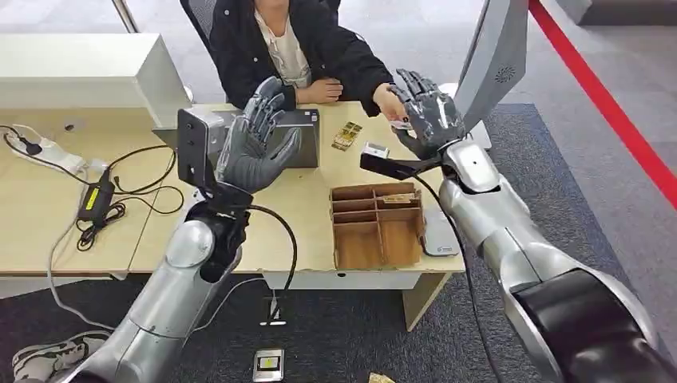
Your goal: Pass the card to the sensor for recognition and then transmit it.
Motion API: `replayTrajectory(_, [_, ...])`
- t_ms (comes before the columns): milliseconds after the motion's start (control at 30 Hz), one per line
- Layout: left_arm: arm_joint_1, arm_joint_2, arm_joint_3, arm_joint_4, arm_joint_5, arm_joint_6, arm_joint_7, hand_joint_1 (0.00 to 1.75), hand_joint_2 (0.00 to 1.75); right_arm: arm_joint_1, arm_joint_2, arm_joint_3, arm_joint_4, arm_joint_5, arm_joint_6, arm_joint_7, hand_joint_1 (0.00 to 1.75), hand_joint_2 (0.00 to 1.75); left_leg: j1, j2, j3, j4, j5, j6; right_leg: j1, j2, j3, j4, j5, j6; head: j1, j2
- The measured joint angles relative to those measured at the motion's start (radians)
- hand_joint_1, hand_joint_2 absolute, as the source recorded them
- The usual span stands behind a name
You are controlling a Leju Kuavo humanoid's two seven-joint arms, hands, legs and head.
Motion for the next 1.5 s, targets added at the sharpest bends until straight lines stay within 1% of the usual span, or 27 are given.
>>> replayTrajectory(433, [0.0,-0.014,0.0,0.026,0.0,0.011,-0.012,0.0,1.75,-0.022,0.008,0.0,0.031,-0.021,-0.01,-0.025,1.75,1.75,0.0,0.0,0.0,0.0,0.0,0.0,0.0,0.0,0.0,0.0,0.0,0.0,0.0,0.0])
replayTrajectory(633, [0.002,-0.026,0.0,0.032,-0.004,0.027,-0.017,0.0,1.75,-0.022,0.012,0.0,0.038,-0.05,-0.028,-0.046,1.75,1.75,0.0,0.0,0.0,0.0,0.0,0.0,0.0,0.0,0.0,0.0,0.0,0.0,0.0,0.0])
replayTrajectory(800, [0.002,-0.026,0.0,0.039,-0.002,0.027,-0.019,0.0,1.75,-0.023,0.013,-0.001,0.04,-0.106,-0.035,-0.087,1.75,1.75,0.0,0.0,0.0,0.0,0.0,0.0,0.0,0.0,0.0,0.0,0.0,0.0,0.0,0.0])
replayTrajectory(900, [0.005,-0.026,0.0,0.039,-0.007,0.04,-0.013,0.0,1.75,-0.022,0.01,-0.01,0.04,-0.164,-0.048,-0.127,1.75,1.75,0.0,0.0,0.0,0.0,0.0,0.0,0.0,0.0,0.0,0.0,0.0,0.0,0.0,0.0])
replayTrajectory(967, [0.013,-0.024,0.0,0.039,-0.012,0.05,-0.008,0.0,1.75,-0.019,0.003,-0.018,0.035,-0.197,-0.052,-0.141,1.75,1.75,0.0,0.0,0.0,0.0,0.0,0.0,0.0,0.0,0.0,0.0,0.0,0.0,0.0,0.0])
replayTrajectory(1100, [0.027,-0.015,0.001,0.031,-0.021,0.059,0.007,0.0,1.75,-0.001,-0.029,-0.027,0.028,-0.232,-0.056,-0.143,1.75,1.75,0.0,0.0,0.0,0.0,0.0,0.0,0.0,0.0,0.0,0.0,0.0,0.0,0.0,0.0])
replayTrajectory(1167, [0.039,-0.01,0.001,0.017,-0.024,0.063,0.026,0.0,1.75,0.023,-0.057,-0.032,0.017,-0.246,-0.052,-0.121,1.75,1.75,0.0,-0.001,0.0,0.0,0.0,0.0,0.0,0.0,0.0,-0.001,0.0,0.0,0.0,0.0])
replayTrajectory(1300, [0.051,0.002,0.002,-0.009,-0.026,0.066,0.055,0.0,1.75,0.08,-0.118,-0.045,-0.002,-0.269,-0.043,-0.104,1.75,1.75,0.0,-0.001,0.0,0.0,0.0,0.0,-0.001,0.0,0.0,-0.001,0.0,0.0,0.0,0.0])
replayTrajectory(1500, [0.056,0.013,0.002,-0.035,-0.026,0.069,0.069,0.0,1.75,0.162,-0.193,-0.059,-0.034,-0.29,-0.027,-0.076,1.75,1.75,0.0,-0.001,0.0,0.0,-0.001,0.0,0.0,0.0,0.0,-0.001,0.0,0.0,0.0,0.0])
